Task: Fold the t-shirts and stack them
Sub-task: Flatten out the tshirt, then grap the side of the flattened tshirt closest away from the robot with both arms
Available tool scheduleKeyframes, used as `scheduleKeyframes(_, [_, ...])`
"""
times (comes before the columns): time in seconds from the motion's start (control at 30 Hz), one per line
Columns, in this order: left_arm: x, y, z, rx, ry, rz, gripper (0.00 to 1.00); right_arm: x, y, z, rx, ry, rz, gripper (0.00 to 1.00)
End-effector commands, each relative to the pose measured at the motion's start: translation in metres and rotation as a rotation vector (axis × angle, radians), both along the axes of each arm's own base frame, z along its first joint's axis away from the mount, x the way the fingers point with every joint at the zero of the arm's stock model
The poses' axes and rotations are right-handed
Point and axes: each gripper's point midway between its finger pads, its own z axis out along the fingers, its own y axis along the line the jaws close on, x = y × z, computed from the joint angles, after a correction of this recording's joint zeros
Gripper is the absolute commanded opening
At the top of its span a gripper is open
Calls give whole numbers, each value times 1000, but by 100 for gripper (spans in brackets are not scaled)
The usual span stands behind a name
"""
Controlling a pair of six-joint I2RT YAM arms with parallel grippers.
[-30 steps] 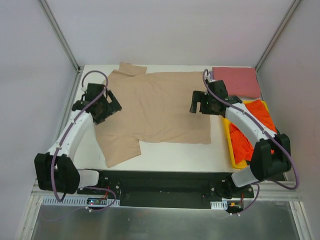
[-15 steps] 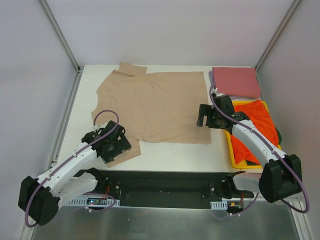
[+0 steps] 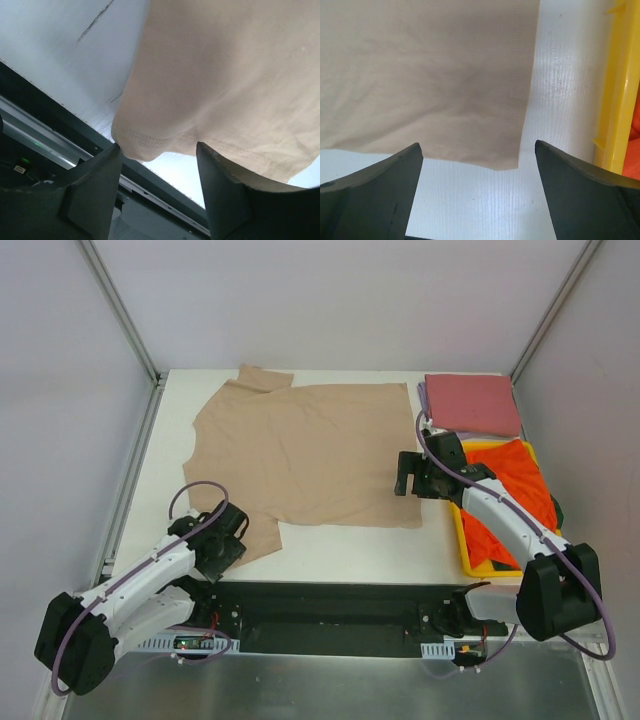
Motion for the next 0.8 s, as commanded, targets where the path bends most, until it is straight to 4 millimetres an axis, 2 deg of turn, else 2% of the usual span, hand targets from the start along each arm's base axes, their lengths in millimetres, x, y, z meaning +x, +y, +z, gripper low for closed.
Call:
scheduleKeyframes(0.0, [8, 3, -8, 30, -17, 42, 54, 5, -5, 0, -22, -14, -8, 96])
scheduleKeyframes(0.17, [13, 6, -8, 69, -11, 36, 32, 2, -4, -5, -25, 4, -4, 96])
scheduleKeyframes(0.27, [20, 6, -5, 82, -28, 29, 0, -5, -6, -8, -24, 24, -11, 96])
scheduleKeyframes(0.4, [28, 4, 4, 91, -58, -3, 0, -25, -10, -14, -11, 59, -31, 96])
scheduleKeyframes(0.6, [44, 3, 24, 87, -149, -41, 0, -64, -12, -33, 27, 147, -89, 96])
scheduleKeyframes(0.73, [56, 2, 38, 89, -216, -64, 0, -67, -14, -46, 16, 171, -164, 99])
scheduleKeyframes(0.77, [60, 0, 42, 85, -231, -76, 0, -65, -14, -48, 13, 168, -181, 97])
